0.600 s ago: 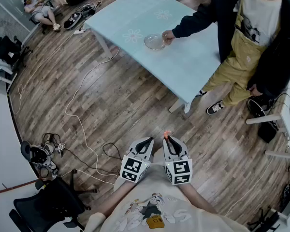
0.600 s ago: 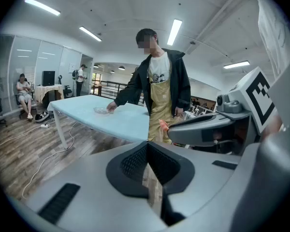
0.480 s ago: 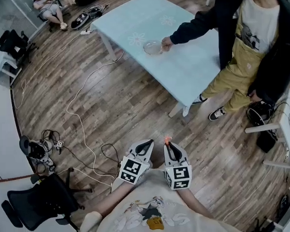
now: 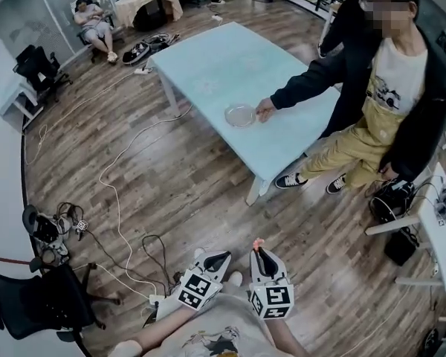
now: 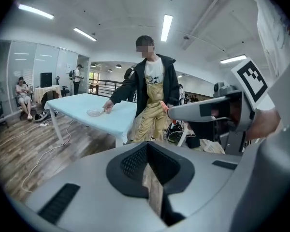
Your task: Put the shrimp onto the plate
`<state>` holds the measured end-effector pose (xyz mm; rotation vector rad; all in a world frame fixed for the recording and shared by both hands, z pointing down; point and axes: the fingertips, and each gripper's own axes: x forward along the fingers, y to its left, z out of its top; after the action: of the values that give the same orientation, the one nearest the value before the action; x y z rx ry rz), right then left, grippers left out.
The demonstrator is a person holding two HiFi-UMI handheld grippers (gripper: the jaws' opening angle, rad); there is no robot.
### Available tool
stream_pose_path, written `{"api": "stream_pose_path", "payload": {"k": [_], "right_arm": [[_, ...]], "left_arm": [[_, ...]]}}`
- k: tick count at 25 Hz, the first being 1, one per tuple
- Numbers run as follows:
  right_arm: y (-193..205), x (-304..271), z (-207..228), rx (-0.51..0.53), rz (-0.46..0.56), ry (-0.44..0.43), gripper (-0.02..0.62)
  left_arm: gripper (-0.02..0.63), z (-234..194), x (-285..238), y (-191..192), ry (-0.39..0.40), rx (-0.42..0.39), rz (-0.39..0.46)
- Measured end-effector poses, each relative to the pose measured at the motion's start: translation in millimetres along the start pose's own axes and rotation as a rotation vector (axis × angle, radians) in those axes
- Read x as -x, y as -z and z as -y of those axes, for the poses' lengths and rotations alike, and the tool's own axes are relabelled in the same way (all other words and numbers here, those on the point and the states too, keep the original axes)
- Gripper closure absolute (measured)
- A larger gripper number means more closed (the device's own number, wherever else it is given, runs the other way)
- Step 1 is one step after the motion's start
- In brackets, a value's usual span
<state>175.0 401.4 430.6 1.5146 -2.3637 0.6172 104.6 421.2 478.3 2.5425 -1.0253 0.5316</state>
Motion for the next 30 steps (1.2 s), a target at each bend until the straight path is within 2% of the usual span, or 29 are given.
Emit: {"api": "stream_pose_path", "payload": {"k": [4,9,13,21,30], "right_arm": [[-1.6,8.7,-1.2,0.001,0.028,-0.031,0.525],[-11.4,1.7,1.8,-0.016,0.053,-0.023,0.525],[-17.7,-22.3,4.5,-0.001,0.043,-0.010,0.525],[-57.0,-116.7,-22.2,0.012,0.000,0.038,0.525],[-108.1,-212.9,-58.3,-0.012,0.042,0.129,0.525]], "left_arm": [[0.609,2.0,-2.9,-10.5,-0.035,0.034,0.031],[0.609,4.9,-14.4,-19.1,0.001,0.021,0.040],[0.609,-19.7,-22.8,-23.1,0.006,0.027,0.050],[0.609,-132.3,-21.8,-57.1,0.016,0.034,0.085],[0.609,-261.9,-3.9,-97.1,0.024,0.015,0.153]]}}
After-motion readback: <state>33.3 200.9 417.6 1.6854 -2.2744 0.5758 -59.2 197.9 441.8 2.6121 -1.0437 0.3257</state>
